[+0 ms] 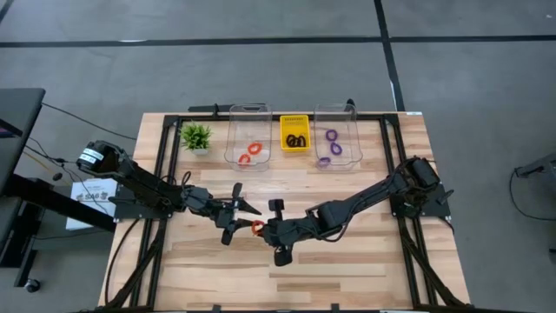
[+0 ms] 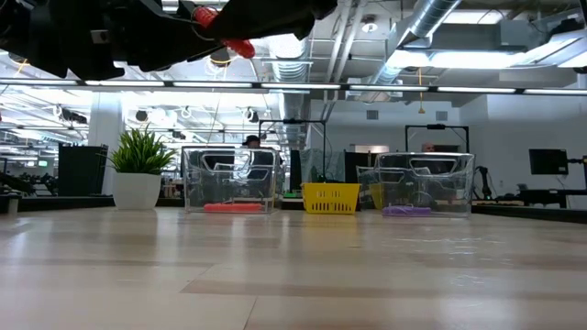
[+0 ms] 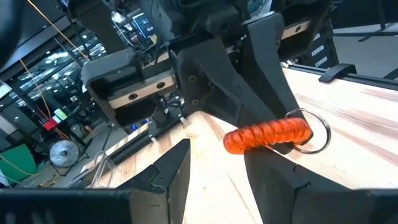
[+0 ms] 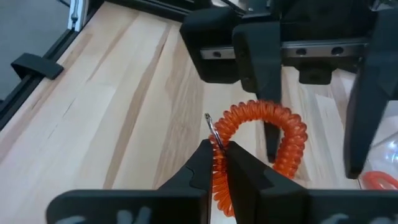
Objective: Sort spring keychains
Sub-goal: Put the orange spring keychain into the left transparent bin
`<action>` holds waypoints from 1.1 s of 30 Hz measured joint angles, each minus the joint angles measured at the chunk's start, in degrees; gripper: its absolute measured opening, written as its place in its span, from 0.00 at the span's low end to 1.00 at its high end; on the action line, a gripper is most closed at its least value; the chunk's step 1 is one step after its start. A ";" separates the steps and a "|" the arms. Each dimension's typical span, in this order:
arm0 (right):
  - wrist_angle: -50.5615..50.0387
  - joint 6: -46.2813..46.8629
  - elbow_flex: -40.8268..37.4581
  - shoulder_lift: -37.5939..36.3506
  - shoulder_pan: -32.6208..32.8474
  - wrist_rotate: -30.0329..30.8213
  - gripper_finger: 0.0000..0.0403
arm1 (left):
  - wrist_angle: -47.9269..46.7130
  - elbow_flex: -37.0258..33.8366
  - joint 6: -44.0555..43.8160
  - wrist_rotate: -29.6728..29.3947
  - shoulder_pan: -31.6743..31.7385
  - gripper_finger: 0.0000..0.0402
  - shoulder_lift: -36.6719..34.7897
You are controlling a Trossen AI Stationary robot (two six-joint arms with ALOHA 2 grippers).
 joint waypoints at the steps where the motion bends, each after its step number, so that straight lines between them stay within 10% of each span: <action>1: 0.00 0.12 0.00 0.00 -0.11 0.03 0.06 | 0.02 0.00 0.00 0.00 0.00 0.37 0.00; 33: -0.03 0.30 0.01 0.04 -1.22 -1.07 0.05 | 2.19 0.00 -1.53 3.96 -0.09 0.11 0.00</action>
